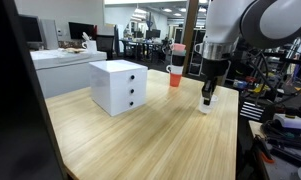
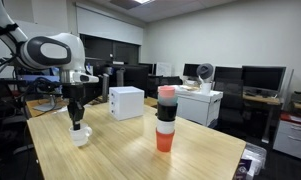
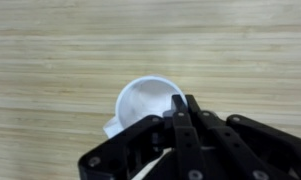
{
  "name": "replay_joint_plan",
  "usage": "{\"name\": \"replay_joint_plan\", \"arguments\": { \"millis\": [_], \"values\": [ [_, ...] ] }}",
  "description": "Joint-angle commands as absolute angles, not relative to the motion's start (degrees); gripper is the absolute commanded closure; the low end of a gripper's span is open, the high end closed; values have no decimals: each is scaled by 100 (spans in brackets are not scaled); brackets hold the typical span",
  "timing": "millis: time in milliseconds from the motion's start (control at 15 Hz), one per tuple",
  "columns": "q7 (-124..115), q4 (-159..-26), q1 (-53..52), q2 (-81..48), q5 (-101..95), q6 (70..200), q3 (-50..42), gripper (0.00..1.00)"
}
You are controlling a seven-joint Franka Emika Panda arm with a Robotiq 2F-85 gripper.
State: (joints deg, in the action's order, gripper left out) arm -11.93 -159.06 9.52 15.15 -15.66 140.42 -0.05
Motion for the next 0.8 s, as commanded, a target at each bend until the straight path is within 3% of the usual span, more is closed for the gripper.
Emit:
{"name": "replay_joint_plan", "arguments": {
  "millis": [0, 133, 200, 267, 733],
  "values": [
    [-1468, -15891, 1042, 1303, -1819, 14247, -16, 97],
    [-1457, -15869, 1019, 1265, -1806, 14236, -51, 95],
    [-1436, -15857, 1011, 1267, -1786, 14214, -67, 69],
    [-1383, -15845, 999, 1307, -1756, 14181, -89, 69],
    [-1173, -15574, 956, 1661, -1552, 13954, -230, 25]
  ]
}}
